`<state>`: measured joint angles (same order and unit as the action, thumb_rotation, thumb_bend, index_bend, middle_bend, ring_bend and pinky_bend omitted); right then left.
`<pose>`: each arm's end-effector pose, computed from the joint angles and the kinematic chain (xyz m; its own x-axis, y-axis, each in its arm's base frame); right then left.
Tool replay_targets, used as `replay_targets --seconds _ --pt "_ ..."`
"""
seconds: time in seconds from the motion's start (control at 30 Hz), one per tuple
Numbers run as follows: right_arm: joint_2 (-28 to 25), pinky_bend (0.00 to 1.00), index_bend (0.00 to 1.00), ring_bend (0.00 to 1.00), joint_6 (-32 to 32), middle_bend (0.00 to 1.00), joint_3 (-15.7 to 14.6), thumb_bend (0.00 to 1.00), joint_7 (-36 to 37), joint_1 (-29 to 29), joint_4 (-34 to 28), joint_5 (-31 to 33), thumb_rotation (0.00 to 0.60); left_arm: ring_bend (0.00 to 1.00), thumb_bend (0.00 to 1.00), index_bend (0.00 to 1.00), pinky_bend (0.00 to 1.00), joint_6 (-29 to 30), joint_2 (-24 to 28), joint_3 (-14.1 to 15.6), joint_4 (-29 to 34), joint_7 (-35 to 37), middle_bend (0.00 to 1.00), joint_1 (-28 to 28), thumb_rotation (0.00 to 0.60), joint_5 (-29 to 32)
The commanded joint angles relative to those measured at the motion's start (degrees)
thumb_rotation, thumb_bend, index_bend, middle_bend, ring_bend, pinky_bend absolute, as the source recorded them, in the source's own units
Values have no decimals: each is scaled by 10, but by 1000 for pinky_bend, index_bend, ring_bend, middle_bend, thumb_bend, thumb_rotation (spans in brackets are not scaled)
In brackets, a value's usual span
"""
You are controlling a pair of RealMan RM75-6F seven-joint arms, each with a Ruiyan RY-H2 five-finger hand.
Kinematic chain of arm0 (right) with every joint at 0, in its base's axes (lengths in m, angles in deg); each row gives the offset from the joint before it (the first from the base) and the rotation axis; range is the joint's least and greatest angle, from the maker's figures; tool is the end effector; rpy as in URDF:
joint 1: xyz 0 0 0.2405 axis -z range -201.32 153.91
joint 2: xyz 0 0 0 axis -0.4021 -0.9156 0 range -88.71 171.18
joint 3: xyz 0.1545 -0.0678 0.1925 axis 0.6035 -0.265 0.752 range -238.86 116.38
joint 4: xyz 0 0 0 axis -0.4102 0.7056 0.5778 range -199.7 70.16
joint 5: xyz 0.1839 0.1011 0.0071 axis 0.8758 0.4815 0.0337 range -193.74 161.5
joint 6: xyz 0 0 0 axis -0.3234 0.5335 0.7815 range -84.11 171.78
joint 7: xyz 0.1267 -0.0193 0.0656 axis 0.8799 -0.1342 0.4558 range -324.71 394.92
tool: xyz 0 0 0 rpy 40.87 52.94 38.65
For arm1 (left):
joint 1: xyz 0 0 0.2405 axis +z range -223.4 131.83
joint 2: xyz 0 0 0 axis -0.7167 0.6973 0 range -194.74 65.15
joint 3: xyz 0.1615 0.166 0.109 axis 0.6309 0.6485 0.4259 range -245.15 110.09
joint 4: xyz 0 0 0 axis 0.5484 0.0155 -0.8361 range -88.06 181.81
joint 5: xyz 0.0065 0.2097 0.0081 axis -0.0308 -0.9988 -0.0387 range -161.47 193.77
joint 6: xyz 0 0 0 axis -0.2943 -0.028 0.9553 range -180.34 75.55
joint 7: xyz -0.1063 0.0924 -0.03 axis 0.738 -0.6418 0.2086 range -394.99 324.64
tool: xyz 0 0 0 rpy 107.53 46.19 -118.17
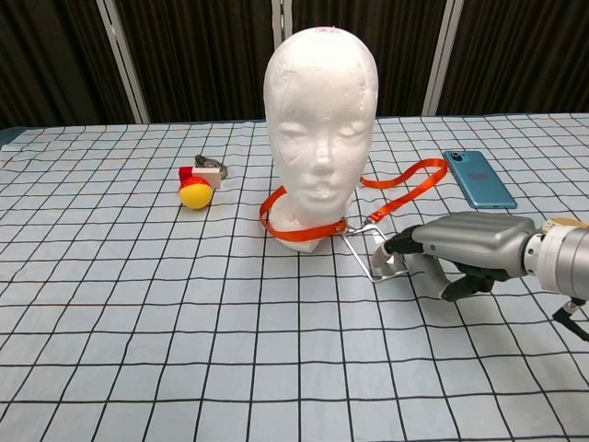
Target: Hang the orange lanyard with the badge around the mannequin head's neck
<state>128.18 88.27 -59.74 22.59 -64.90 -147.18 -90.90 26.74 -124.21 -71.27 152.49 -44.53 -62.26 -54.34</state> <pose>-0.1860 -0.3026 -0.0457 0.5836 -0.4348 0.6859 -0.7811 -0.5315 0.3277 -0.2670 0.2341 0.1618 0.3778 0.0620 0.9238 0.9243 0.0328 -0.3802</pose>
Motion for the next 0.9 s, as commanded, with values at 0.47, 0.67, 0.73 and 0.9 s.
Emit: replay_targets --seconds 0.47,0.67,0.73,0.9 --pt "-84 198 214 138 -25 209 -51 1000 18 4 -131 -45 600 0 2 0 0 -8 -7 -7 2 -14 0 6 600 -4" --pt "-122 200 219 138 -33 212 -80 1000 26 7 -178 -76 600 0 2 0 0 -9 -8 -9 3 -17 0 8 600 -5" --pt "-135 200 219 138 -36 213 -91 1000 32 8 -195 -87 600 0 2 0 0 -9 -8 -10 3 -18 0 9 600 -5" --pt "-164 203 219 142 -45 216 -117 1000 41 7 -232 -122 600 0 2 0 0 -12 -11 -10 5 -24 0 10 600 -6"
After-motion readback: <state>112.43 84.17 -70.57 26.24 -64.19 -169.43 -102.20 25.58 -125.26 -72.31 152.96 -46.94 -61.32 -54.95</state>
